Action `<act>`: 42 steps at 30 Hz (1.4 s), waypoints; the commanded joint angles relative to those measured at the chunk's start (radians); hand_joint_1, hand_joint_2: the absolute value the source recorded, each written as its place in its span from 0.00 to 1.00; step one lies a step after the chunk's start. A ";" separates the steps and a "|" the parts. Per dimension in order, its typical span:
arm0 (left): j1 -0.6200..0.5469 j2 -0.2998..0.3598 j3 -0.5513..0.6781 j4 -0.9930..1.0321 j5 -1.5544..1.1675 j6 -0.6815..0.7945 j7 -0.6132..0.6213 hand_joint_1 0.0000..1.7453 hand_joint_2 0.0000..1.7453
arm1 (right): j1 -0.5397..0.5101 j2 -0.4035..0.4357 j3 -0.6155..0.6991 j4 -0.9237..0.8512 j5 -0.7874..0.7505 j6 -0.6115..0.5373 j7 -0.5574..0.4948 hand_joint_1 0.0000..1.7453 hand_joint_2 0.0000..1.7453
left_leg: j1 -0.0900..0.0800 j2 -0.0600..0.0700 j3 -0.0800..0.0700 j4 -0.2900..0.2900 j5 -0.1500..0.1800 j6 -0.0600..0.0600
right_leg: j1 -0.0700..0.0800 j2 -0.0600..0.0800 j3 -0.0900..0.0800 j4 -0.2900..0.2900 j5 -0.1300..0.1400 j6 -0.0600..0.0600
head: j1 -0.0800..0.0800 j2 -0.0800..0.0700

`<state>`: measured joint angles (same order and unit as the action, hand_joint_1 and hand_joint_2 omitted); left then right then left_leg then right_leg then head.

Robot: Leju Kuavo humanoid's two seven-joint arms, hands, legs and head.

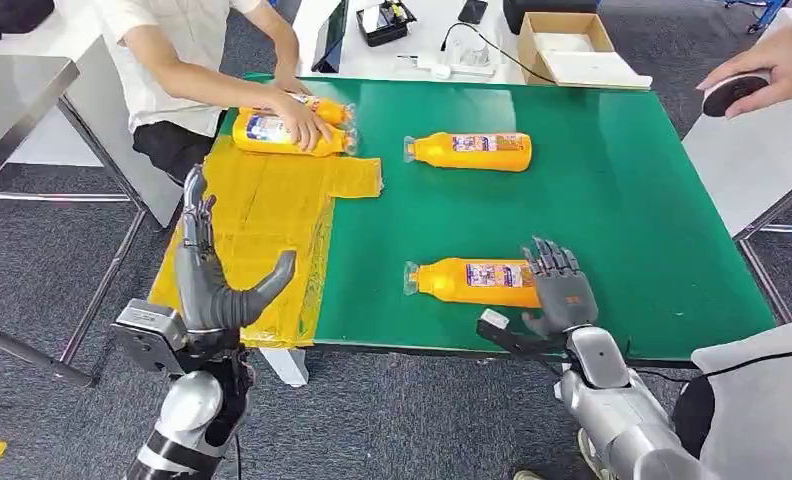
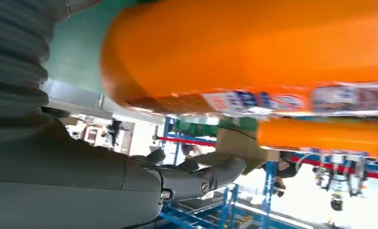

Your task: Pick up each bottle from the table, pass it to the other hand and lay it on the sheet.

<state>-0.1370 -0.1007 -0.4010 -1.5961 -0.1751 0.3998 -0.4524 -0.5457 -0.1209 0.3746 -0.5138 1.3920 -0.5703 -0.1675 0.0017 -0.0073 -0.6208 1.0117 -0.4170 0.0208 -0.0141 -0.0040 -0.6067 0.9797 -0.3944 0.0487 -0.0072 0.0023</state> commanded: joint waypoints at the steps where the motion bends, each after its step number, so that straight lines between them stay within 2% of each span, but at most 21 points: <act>1: -0.049 0.023 -0.035 0.090 0.003 0.000 0.013 0.00 1.00 | -0.077 0.042 0.039 0.133 -0.016 0.036 -0.005 0.00 1.00 | 0.000 0.002 0.004 -0.001 -0.002 -0.001 | 0.000 0.001 0.003 0.000 -0.001 -0.001 | 0.000 0.000; 6: -0.072 0.010 -0.037 0.126 0.006 0.002 0.017 0.00 1.00 | -0.087 0.075 0.005 0.177 -0.081 0.154 -0.011 0.00 1.00 | 0.000 0.002 0.005 -0.001 -0.002 -0.001 | 0.000 0.001 0.004 0.000 -0.001 -0.002 | 0.000 0.000; 8: -0.082 0.007 -0.043 0.137 0.008 0.001 0.019 0.00 1.00 | -0.101 0.079 0.000 0.205 -0.094 0.270 0.020 0.00 1.00 | 0.000 0.000 0.002 0.000 -0.001 -0.001 | 0.000 0.000 0.002 0.000 -0.001 -0.001 | 0.000 0.000; 10: -0.085 0.007 -0.049 0.141 0.009 0.000 0.023 0.00 1.00 | -0.111 0.071 0.000 0.219 -0.101 0.372 0.069 0.00 1.00 | 0.000 0.001 0.006 -0.001 -0.002 -0.002 | 0.000 0.000 0.005 0.000 -0.002 -0.003 | 0.000 0.000; 11: -0.087 0.010 -0.053 0.143 0.011 -0.004 0.029 0.00 1.00 | -0.116 0.067 -0.001 0.228 -0.105 0.429 0.099 0.73 1.00 | 0.000 0.001 0.003 -0.001 -0.001 -0.001 | 0.000 0.000 0.002 0.000 -0.001 -0.001 | 0.000 0.000; 12: -0.080 0.015 -0.057 0.148 0.006 -0.009 0.035 0.00 1.00 | -0.113 0.055 0.002 0.230 -0.104 0.478 0.124 0.77 1.00 | 0.000 0.001 0.005 -0.001 -0.001 -0.001 | 0.000 0.000 0.004 -0.001 -0.001 -0.002 | 0.000 0.000; 17: -0.076 0.016 -0.056 0.155 0.005 -0.009 0.034 0.00 1.00 | -0.109 0.047 -0.001 0.227 -0.108 0.482 0.124 0.77 1.00 | 0.001 0.003 0.011 -0.001 -0.001 -0.001 | 0.001 0.001 0.008 -0.002 0.000 -0.002 | 0.000 0.000; 19: -0.076 0.016 -0.056 0.155 0.005 -0.009 0.034 0.00 1.00 | -0.109 0.047 -0.001 0.227 -0.108 0.482 0.124 0.77 1.00 | 0.000 0.000 0.012 -0.001 0.000 -0.001 | 0.000 -0.001 0.009 -0.002 -0.001 -0.002 | 0.000 0.000; 20: -0.076 0.014 -0.054 0.156 0.005 -0.009 0.034 0.00 1.00 | -0.110 0.051 -0.009 0.228 -0.118 0.498 0.141 0.94 1.00 | 0.001 0.001 0.012 -0.001 0.000 -0.001 | 0.001 0.001 0.010 -0.002 -0.001 -0.002 | 0.000 0.000; 23: -0.081 0.015 -0.056 0.164 -0.001 -0.014 0.031 0.00 1.00 | -0.109 0.048 -0.014 0.230 -0.129 0.520 0.165 1.00 1.00 | 0.001 0.001 0.014 -0.002 -0.001 -0.001 | 0.001 0.001 0.013 -0.003 -0.001 -0.003 | 0.000 0.000; 27: -0.083 0.016 -0.059 0.173 0.007 -0.038 0.038 0.00 1.00 | -0.108 0.040 -0.030 0.234 -0.152 0.548 0.165 0.99 1.00 | 0.001 -0.001 0.015 -0.002 0.000 -0.001 | 0.001 -0.001 0.015 -0.003 -0.001 -0.002 | 0.000 0.000; 29: -0.080 0.017 -0.060 0.173 0.012 -0.046 0.038 0.00 1.00 | -0.101 0.041 -0.070 0.230 -0.203 0.559 0.118 1.00 1.00 | 0.001 -0.001 0.015 -0.002 0.000 -0.001 | 0.001 -0.002 0.015 -0.004 -0.001 -0.003 | 0.000 0.000; 30: -0.072 0.015 -0.057 0.169 0.033 -0.061 0.038 0.00 1.00 | -0.082 0.049 -0.161 0.221 -0.317 0.594 0.013 1.00 1.00 | 0.001 0.000 0.015 -0.002 0.000 -0.001 | 0.001 -0.001 0.014 -0.003 -0.001 -0.002 | 0.000 0.000; 32: -0.051 0.008 -0.055 0.167 0.086 -0.095 0.054 0.00 1.00 | -0.045 0.065 -0.260 0.197 -0.450 0.627 -0.103 1.00 1.00 | 0.001 -0.001 0.016 -0.002 0.000 -0.001 | 0.001 -0.002 0.016 -0.004 -0.001 -0.002 | 0.000 0.000; 34: 0.007 -0.010 -0.033 0.162 0.312 -0.236 0.173 0.00 1.00 | 0.014 0.116 -0.344 0.111 -0.592 0.578 -0.254 1.00 1.00 | 0.001 -0.001 0.018 -0.004 0.000 -0.001 | 0.002 -0.001 0.018 -0.005 -0.001 -0.003 | 0.000 0.000; 36: 0.044 -0.006 -0.038 0.183 0.431 -0.294 0.231 0.00 1.00 | 0.062 0.171 -0.341 -0.009 -0.670 0.559 -0.333 1.00 1.00 | 0.002 0.003 0.021 -0.005 -0.002 -0.001 | 0.002 0.003 0.020 -0.007 -0.001 -0.003 | 0.001 0.000; 37: 0.059 0.003 -0.052 0.201 0.477 -0.315 0.247 0.00 1.00 | 0.105 0.204 -0.318 -0.128 -0.741 0.558 -0.354 1.00 1.00 | 0.002 0.008 0.021 -0.004 -0.003 -0.002 | 0.002 0.007 0.019 -0.006 0.000 -0.003 | 0.001 0.000; 39: 0.077 0.025 -0.085 0.223 0.484 -0.327 0.237 0.00 1.00 | 0.203 0.242 -0.223 -0.380 -0.862 0.553 -0.341 0.99 1.00 | 0.001 0.012 0.021 -0.004 -0.006 -0.004 | 0.001 0.012 0.017 -0.003 0.000 -0.004 | 0.000 0.000; 40: 0.079 0.029 -0.095 0.228 0.480 -0.330 0.230 0.00 1.00 | 0.232 0.238 -0.172 -0.456 -0.899 0.540 -0.299 1.00 1.00 | 0.001 0.013 0.019 -0.003 -0.006 -0.004 | 0.001 0.012 0.015 -0.003 0.000 -0.003 | 0.000 0.000; 41: 0.079 0.035 -0.105 0.229 0.476 -0.337 0.229 0.00 1.00 | 0.259 0.243 -0.143 -0.518 -0.948 0.531 -0.329 1.00 1.00 | 0.001 0.011 0.017 -0.002 -0.005 -0.004 | 0.001 0.011 0.013 -0.002 0.000 -0.003 | 0.000 0.000; 42: 0.078 0.038 -0.116 0.229 0.473 -0.346 0.228 0.00 1.00 | 0.289 0.240 -0.088 -0.584 -0.980 0.500 -0.313 1.00 1.00 | 0.001 0.010 0.018 -0.002 -0.006 -0.004 | 0.001 0.009 0.013 -0.001 -0.002 -0.004 | 0.000 0.000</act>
<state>-0.0860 -0.1095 -0.4410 -1.4641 0.2911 0.0888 -0.2232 -0.4868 0.0237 0.1385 -0.5717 0.6067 -0.0187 -0.5039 0.0028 0.0014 -0.6072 1.0115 -0.4212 0.0185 -0.0127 0.0045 -0.5965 0.9790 -0.3947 0.0478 -0.0072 0.0023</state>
